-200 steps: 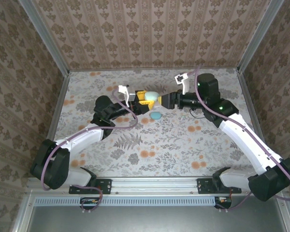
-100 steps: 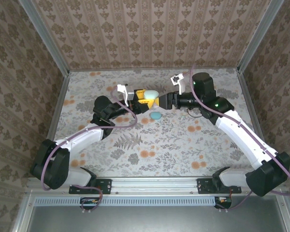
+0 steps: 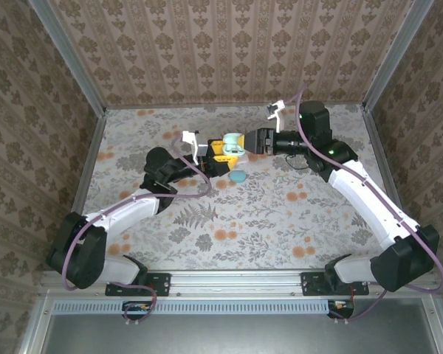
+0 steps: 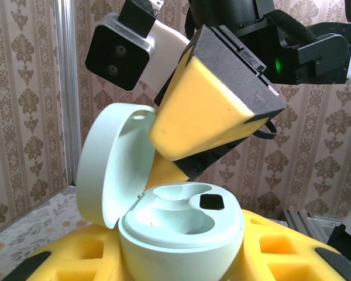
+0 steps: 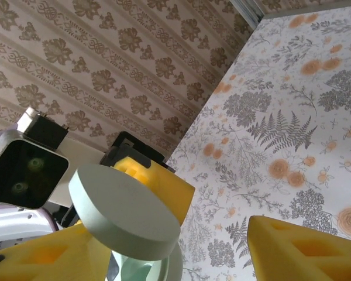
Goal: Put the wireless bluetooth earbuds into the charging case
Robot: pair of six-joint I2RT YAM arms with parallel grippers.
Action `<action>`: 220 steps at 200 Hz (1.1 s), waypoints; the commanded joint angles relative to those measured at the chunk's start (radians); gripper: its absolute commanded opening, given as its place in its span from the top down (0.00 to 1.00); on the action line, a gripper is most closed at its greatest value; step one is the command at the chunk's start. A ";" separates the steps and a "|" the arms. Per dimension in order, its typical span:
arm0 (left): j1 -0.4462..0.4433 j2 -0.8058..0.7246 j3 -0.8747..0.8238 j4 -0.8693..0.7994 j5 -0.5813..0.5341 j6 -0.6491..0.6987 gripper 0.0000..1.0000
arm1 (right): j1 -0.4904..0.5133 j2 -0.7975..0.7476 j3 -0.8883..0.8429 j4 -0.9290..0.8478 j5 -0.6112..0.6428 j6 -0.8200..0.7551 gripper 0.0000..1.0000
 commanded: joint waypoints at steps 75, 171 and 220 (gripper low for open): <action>-0.005 -0.020 -0.033 0.090 -0.040 0.045 0.75 | -0.003 0.010 0.059 0.007 -0.010 0.058 0.35; -0.005 -0.023 -0.033 0.106 -0.077 0.027 0.75 | -0.002 -0.059 -0.022 0.000 -0.004 0.011 0.33; -0.005 -0.026 -0.033 0.105 -0.081 0.032 0.75 | -0.002 -0.046 -0.018 -0.007 -0.020 0.039 0.33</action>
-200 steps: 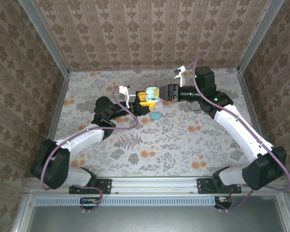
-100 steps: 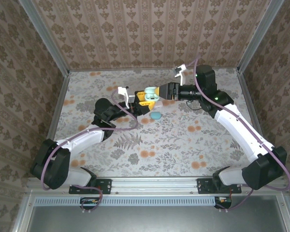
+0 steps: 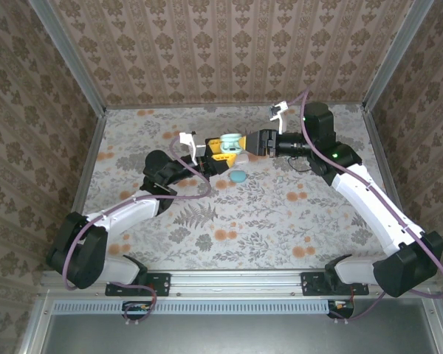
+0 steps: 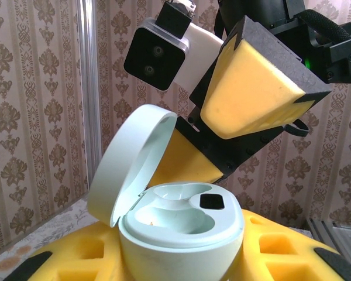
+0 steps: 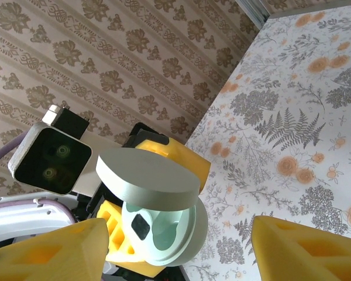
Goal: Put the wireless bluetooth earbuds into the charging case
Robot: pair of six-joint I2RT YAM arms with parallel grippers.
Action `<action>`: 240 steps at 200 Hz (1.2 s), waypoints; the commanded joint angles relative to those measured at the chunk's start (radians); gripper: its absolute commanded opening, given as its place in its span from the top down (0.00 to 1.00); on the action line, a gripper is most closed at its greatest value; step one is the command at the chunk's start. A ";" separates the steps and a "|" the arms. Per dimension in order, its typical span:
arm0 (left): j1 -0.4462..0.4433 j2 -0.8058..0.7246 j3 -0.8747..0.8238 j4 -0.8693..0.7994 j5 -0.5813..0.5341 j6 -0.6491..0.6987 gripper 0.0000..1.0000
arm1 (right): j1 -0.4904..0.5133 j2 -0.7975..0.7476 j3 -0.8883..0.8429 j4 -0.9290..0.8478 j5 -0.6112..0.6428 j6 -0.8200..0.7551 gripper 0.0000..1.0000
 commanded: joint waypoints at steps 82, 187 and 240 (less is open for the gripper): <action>-0.002 -0.039 -0.025 0.052 -0.049 0.021 0.75 | -0.020 -0.048 -0.014 -0.032 0.082 0.013 0.36; 0.001 -0.043 -0.018 0.041 -0.044 0.029 0.76 | -0.040 -0.009 0.002 -0.060 0.021 0.056 0.39; 0.002 -0.060 -0.020 0.021 -0.042 0.047 0.76 | -0.205 -0.036 -0.070 -0.199 0.256 0.072 0.47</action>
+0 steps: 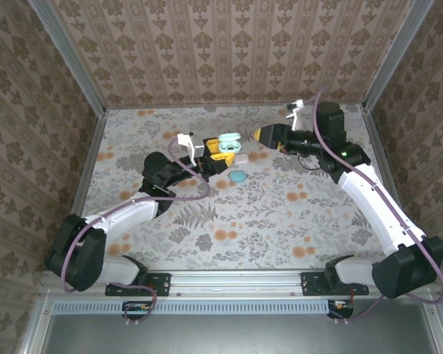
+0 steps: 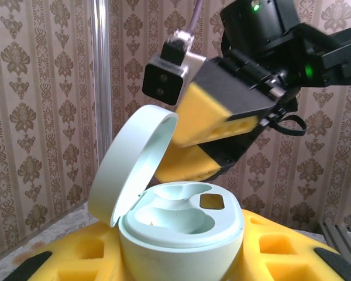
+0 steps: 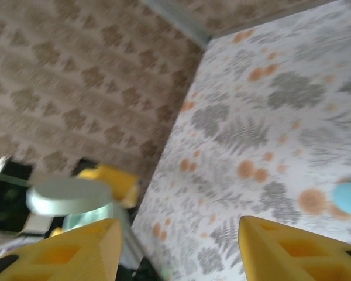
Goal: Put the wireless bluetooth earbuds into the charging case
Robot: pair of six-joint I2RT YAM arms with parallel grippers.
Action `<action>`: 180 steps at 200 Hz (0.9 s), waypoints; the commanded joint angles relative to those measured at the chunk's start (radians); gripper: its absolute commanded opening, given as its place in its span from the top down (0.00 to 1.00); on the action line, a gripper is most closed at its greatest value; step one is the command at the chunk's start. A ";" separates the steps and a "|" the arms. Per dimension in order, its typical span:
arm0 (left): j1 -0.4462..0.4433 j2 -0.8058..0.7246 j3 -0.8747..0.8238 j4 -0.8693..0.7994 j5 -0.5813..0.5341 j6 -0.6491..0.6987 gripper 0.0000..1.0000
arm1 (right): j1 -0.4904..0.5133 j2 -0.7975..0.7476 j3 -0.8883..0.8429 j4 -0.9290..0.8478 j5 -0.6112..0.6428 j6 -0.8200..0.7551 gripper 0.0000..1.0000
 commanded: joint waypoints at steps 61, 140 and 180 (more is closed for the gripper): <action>0.003 -0.040 0.003 0.018 0.004 0.032 0.76 | -0.159 0.253 -0.003 -0.367 0.330 -0.129 0.53; 0.003 -0.054 0.013 -0.061 0.024 0.083 0.76 | -0.112 0.286 -0.064 -0.159 0.133 -0.059 0.54; 0.005 -0.069 0.031 -0.133 0.030 0.161 0.76 | -0.115 0.067 -0.168 0.276 -0.212 0.321 0.43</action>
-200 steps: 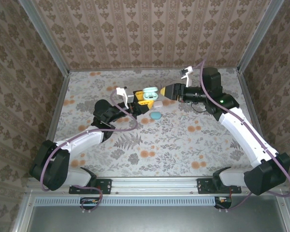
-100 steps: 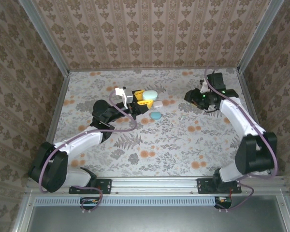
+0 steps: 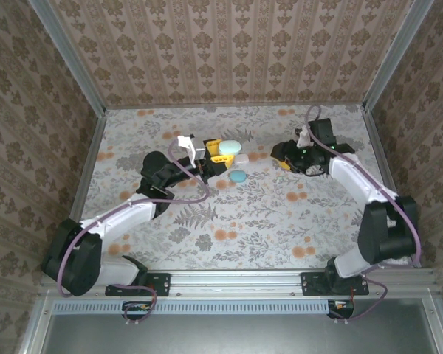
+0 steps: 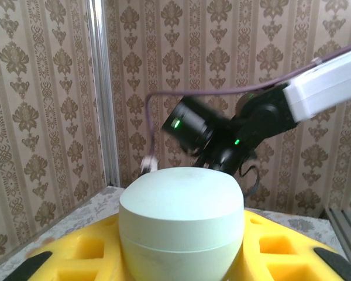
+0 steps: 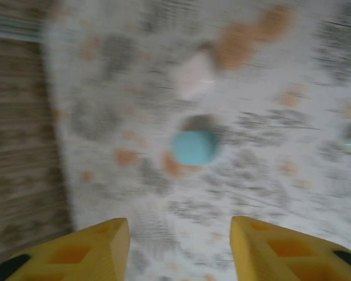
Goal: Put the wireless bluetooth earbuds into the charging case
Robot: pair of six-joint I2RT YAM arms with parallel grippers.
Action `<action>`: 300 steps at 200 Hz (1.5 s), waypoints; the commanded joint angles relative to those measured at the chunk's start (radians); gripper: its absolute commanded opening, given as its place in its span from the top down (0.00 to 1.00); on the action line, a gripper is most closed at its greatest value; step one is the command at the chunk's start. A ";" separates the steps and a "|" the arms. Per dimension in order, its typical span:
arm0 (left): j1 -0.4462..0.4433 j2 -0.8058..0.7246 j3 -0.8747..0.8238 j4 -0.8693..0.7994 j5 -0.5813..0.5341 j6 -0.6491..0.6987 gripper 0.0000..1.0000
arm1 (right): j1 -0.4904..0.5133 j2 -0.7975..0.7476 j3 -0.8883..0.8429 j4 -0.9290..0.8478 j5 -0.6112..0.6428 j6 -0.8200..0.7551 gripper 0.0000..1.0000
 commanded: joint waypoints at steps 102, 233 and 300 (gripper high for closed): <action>0.003 0.007 0.060 0.031 0.040 0.027 0.75 | 0.187 -0.170 0.010 0.447 -0.423 0.406 0.31; 0.003 0.012 0.067 0.023 0.055 0.023 0.75 | 0.273 -0.053 0.064 0.606 -0.468 0.498 0.53; 0.003 0.019 0.071 0.015 0.055 0.019 0.72 | 0.274 -0.060 0.052 0.636 -0.468 0.498 0.79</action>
